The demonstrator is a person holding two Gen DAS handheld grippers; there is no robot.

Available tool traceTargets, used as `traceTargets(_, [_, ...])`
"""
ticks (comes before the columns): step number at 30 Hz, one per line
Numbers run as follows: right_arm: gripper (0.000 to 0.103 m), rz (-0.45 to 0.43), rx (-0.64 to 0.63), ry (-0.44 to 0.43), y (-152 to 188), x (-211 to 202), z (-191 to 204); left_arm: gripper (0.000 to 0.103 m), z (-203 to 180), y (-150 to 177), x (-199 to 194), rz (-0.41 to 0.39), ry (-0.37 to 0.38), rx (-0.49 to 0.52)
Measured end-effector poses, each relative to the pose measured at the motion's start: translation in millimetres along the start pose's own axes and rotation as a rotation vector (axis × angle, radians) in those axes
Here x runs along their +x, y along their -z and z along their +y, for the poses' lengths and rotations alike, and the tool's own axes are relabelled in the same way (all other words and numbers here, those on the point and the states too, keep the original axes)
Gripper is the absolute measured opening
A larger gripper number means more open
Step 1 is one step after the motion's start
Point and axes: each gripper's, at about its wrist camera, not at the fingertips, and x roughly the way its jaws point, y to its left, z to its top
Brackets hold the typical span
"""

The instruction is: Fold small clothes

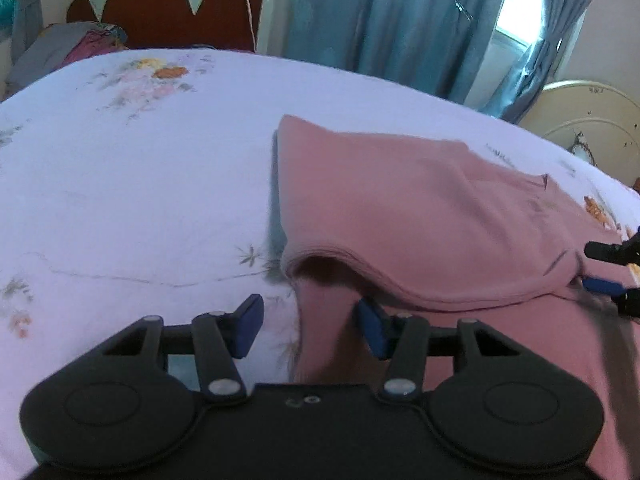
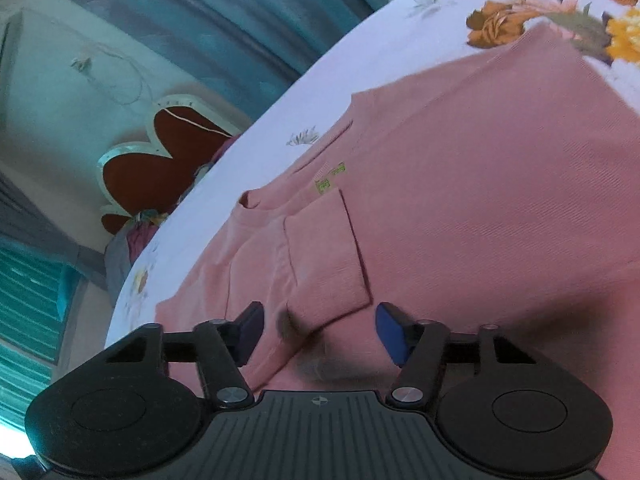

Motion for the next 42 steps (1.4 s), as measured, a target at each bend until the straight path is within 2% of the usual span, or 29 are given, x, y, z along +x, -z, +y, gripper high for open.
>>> traceTargets(2, [0.037,0.000,-0.013,0.013,-3.5,8.8,3.9,0.049,-1.4,-4.3,4.9,-0.022,-0.012,0.043])
traceTargets(4, [0.025,-0.001,-0.039,0.025,-5.8,15.1,9.3,0.038,0.2,-4.1,10.3,-0.035,-0.022,0.063])
traceTargets(5, [0.012,0.002,-0.061,0.028,-7.1,17.3,13.0,0.035,0.8,-6.3,13.6,-0.040,-0.024,0.064])
traceTargets(6, [0.008,0.002,-0.089,0.031,-8.4,16.8,17.1,0.029,2.9,-5.3,13.5,-0.040,-0.022,0.068])
traceTargets(7, [0.008,-0.017,-0.130,0.028,-8.6,11.6,23.5,0.023,5.6,-4.0,11.8,-0.043,-0.024,0.081])
traceTargets(9, [0.007,-0.092,-0.200,0.021,-11.1,-11.5,36.8,0.020,9.6,0.3,7.4,-0.049,-0.015,0.086])
traceTargets(11, [0.007,-0.209,-0.242,0.017,-11.9,-45.0,43.5,0.018,14.9,0.4,7.2,-0.052,0.001,0.074])
traceTargets(12, [0.007,-0.265,-0.269,0.036,-10.2,-59.0,42.5,0.018,14.0,0.5,5.3,-0.052,0.003,0.079])
traceTargets(13, [0.007,-0.280,-0.293,0.085,-8.2,-63.9,35.2,0.018,13.2,0.9,5.3,-0.053,0.003,0.089])
traceTargets(15, [0.007,-0.156,-0.251,0.161,-8.1,-48.3,8.1,0.018,12.0,1.2,4.7,-0.055,0.003,0.093])
traceTargets(16, [0.007,-0.126,-0.222,0.170,-5.4,-44.4,-4.1,0.018,12.4,0.8,4.8,-0.054,0.006,0.088])
traceTargets(20, [0.007,-0.133,-0.202,0.169,6.2,-47.0,-16.3,0.018,14.6,-1.3,3.6,-0.047,0.017,0.069])
traceTargets(27, [0.007,-0.136,-0.218,0.158,8.0,-47.6,5.8,0.016,21.6,-4.5,5.4,-0.039,0.039,0.048])
traceTargets(34, [0.007,-0.103,-0.195,0.202,12.6,-37.2,-2.8,0.015,19.9,-4.9,5.2,-0.031,0.033,0.054])
traceTargets(35, [0.007,-0.092,-0.200,0.217,13.3,-35.6,-3.3,0.016,19.6,-5.1,5.7,-0.025,0.035,0.059])
traceTargets(37, [0.007,-0.077,-0.200,0.246,12.6,-34.5,-4.7,0.024,19.7,-6.1,4.4,-0.013,0.044,0.092])
traceTargets(38, [0.010,-0.082,-0.194,0.261,11.4,-38.2,-4.6,0.028,21.4,-5.9,1.1,-0.005,0.047,0.108])
traceTargets(39, [0.033,-0.109,-0.197,0.287,11.1,-45.7,-2.0,0.039,23.6,-5.4,-3.4,-0.002,0.038,0.116])
traceTargets(40, [0.047,-0.156,-0.220,0.325,12.3,-54.7,2.4,0.054,25.9,-5.0,-12.8,-0.014,0.013,0.117])
traceTargets(41, [0.068,-0.215,-0.262,0.354,13.7,-66.0,9.4,0.058,27.6,-4.9,-23.4,-0.046,0.002,0.105])
traceTargets(42, [0.069,-0.243,-0.295,0.350,14.5,-73.3,14.7,0.063,27.7,-5.8,-34.4,-0.085,0.014,0.084])
